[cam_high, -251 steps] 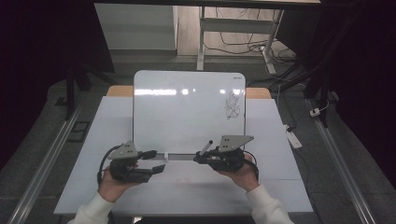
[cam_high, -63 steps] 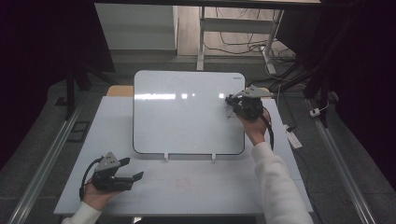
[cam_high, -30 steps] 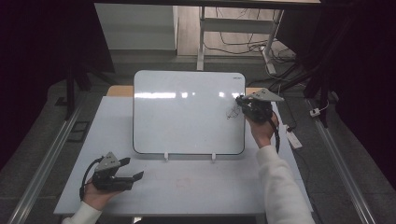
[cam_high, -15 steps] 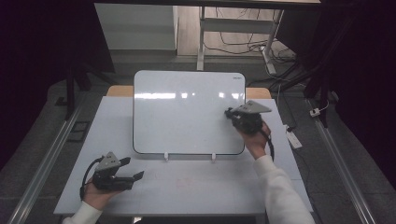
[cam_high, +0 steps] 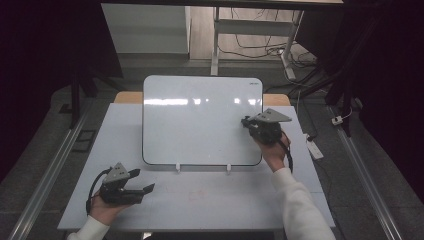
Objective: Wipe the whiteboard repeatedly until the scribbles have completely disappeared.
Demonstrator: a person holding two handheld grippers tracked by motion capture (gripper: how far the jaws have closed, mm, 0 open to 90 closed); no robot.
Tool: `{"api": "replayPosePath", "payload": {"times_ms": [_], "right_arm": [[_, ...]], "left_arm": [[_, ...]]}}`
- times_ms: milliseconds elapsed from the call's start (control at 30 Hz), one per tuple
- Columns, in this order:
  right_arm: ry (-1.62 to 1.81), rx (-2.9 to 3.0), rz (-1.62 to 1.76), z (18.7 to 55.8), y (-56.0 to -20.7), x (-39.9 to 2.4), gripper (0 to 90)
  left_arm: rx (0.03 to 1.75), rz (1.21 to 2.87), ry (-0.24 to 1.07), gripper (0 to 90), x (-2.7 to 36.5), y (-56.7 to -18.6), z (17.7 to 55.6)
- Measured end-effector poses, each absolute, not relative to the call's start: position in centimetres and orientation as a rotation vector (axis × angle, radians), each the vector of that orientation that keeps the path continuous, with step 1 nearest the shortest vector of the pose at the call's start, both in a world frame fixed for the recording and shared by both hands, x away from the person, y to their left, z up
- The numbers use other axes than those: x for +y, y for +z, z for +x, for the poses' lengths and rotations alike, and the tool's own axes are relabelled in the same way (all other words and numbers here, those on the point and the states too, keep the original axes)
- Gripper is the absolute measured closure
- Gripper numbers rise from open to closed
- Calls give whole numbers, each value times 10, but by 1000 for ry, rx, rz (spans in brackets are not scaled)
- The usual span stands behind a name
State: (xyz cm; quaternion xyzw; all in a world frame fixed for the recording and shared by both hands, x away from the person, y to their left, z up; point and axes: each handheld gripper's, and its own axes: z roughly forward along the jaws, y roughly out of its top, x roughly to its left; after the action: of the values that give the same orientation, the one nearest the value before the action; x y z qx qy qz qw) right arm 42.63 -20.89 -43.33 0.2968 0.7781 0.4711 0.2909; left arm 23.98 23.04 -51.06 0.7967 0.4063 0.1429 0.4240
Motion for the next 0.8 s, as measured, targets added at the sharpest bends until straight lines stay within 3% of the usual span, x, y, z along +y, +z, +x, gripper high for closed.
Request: {"api": "replayPosePath", "payload": {"times_ms": [233, 400, 567, 800], "right_arm": [[1200, 2165, 703, 414, -442, -202, 774], [1278, 2049, 863, 429, -431, -226, 774], [1197, 2161, 696, 410, -446, -207, 774], [1243, 2051, 855, 418, -438, -232, 773]], "left_arm": [[1022, 1993, 354, 219, 231, -511, 241], [1017, 1992, 359, 219, 230, -510, 239], [1024, 1991, 354, 219, 231, -511, 242], [1019, 1986, 358, 219, 231, -510, 239]]}}
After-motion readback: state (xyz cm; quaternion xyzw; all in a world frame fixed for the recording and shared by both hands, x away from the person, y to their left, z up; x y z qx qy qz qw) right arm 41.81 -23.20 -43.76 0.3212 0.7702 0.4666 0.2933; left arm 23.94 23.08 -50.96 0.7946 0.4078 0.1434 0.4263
